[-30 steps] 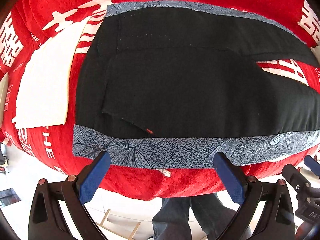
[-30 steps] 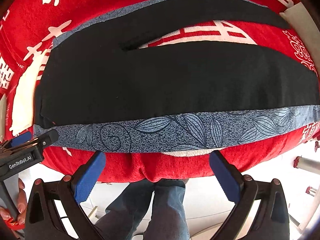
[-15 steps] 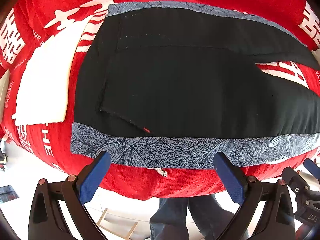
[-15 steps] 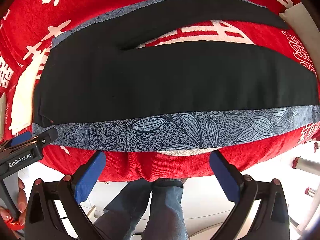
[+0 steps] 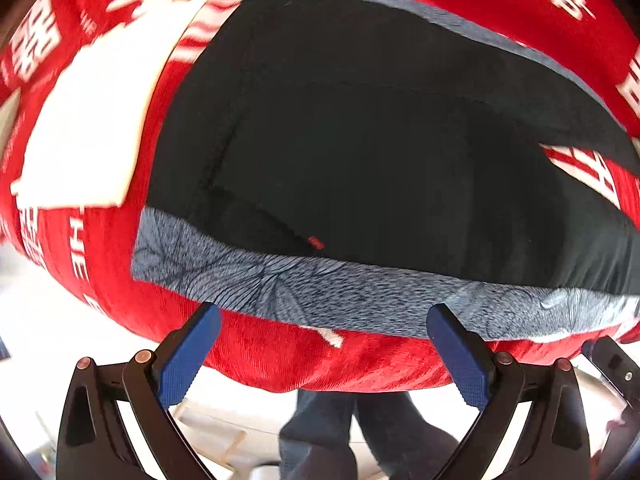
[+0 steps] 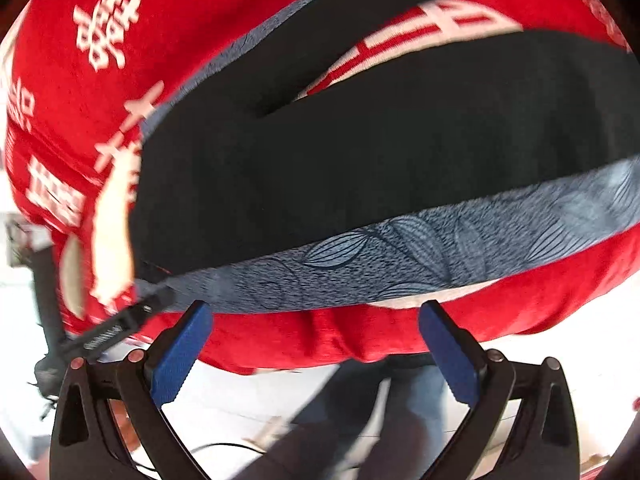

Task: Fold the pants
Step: 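Grasp the patterned waistband with the left gripper while the right gripper grasps it too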

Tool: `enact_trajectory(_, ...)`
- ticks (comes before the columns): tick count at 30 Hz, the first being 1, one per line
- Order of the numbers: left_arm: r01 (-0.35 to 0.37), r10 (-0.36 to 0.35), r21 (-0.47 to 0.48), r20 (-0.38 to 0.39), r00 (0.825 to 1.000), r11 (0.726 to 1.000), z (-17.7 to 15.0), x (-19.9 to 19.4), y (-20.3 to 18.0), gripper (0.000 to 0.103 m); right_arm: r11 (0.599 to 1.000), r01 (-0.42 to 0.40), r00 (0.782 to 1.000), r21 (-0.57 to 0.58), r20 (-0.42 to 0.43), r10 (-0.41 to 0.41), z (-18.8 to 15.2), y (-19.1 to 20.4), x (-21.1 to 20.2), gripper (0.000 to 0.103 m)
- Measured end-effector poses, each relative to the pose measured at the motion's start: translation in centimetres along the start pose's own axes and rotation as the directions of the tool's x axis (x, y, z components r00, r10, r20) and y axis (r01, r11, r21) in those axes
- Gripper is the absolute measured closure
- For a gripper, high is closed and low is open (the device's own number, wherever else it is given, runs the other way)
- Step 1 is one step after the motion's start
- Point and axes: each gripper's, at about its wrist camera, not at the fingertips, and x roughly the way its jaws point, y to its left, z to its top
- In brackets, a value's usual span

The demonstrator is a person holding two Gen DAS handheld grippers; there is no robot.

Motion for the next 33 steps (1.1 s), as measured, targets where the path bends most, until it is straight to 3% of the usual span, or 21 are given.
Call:
enact_trajectory(2, 0.034, -0.035, -0.04, -0.012, 0.999, 0.999, 0.0, 0.5, 1.0, 0.0, 0.995, -0.08, 0.997, 0.054, -0.014, 0.08, -0.3, -1.1, 0.5, 0.013)
enact_trajectory(4, 0.103, -0.105, -0.081, -0.015, 0.994, 0.991, -0.1, 0.9, 2.1, 0.0, 0.983, -0.148, 0.988, 0.108, -0.027, 0.152, -0.6, -1.8, 1.3, 0.03)
enact_trajectory(7, 0.191, -0.195, -0.137, -0.02, 0.981, 0.972, -0.3, 1.7, 3.7, 0.0, 0.946, -0.255, 0.963, 0.199, -0.039, 0.268, -1.2, -3.5, 3.0, 0.034)
enact_trajectory(14, 0.284, -0.294, -0.236, -0.004, 0.956, 0.929, -1.5, 3.4, 6.4, 0.0, 0.868, -0.375, 0.919, 0.326, 0.004, 0.395, -1.7, -6.6, 6.6, 0.039)
enact_trajectory(19, 0.298, -0.309, -0.259, -0.001, 0.951, 0.919, -1.5, 4.4, 6.7, 0.0, 0.807, -0.461, 0.877, 0.369, 0.053, 0.477, -1.2, -7.3, 7.2, 0.062)
enact_trajectory(20, 0.304, -0.315, -0.265, 0.001, 0.949, 0.915, -1.5, 4.4, 6.6, 0.0, 0.795, -0.476, 0.868, 0.374, 0.054, 0.494, -1.0, -7.1, 7.2, 0.069)
enact_trajectory(21, 0.308, -0.319, -0.273, 0.004, 0.948, 0.911, -1.5, 4.7, 6.8, 0.0, 0.782, -0.493, 0.857, 0.382, 0.059, 0.511, -0.8, -6.9, 7.2, 0.086)
enact_trajectory(22, 0.314, -0.325, -0.277, 0.006, 0.946, 0.908, -1.5, 4.7, 6.9, 0.0, 0.766, -0.512, 0.845, 0.388, 0.069, 0.53, -0.7, -6.8, 6.9, 0.088)
enact_trajectory(27, 0.344, -0.354, -0.321, 0.03, 0.935, 0.882, -1.6, 4.2, 7.3, 0.0, 0.742, -0.569, 0.808, 0.354, 0.074, 0.585, 0.1, -4.8, 5.0, 0.09)
enact_trajectory(33, 0.395, -0.402, -0.381, 0.065, 0.913, 0.836, -0.3, 4.5, 7.7, 0.0, 0.748, -0.58, 0.799, 0.323, 0.045, 0.6, 0.8, -4.1, 4.3, 0.09)
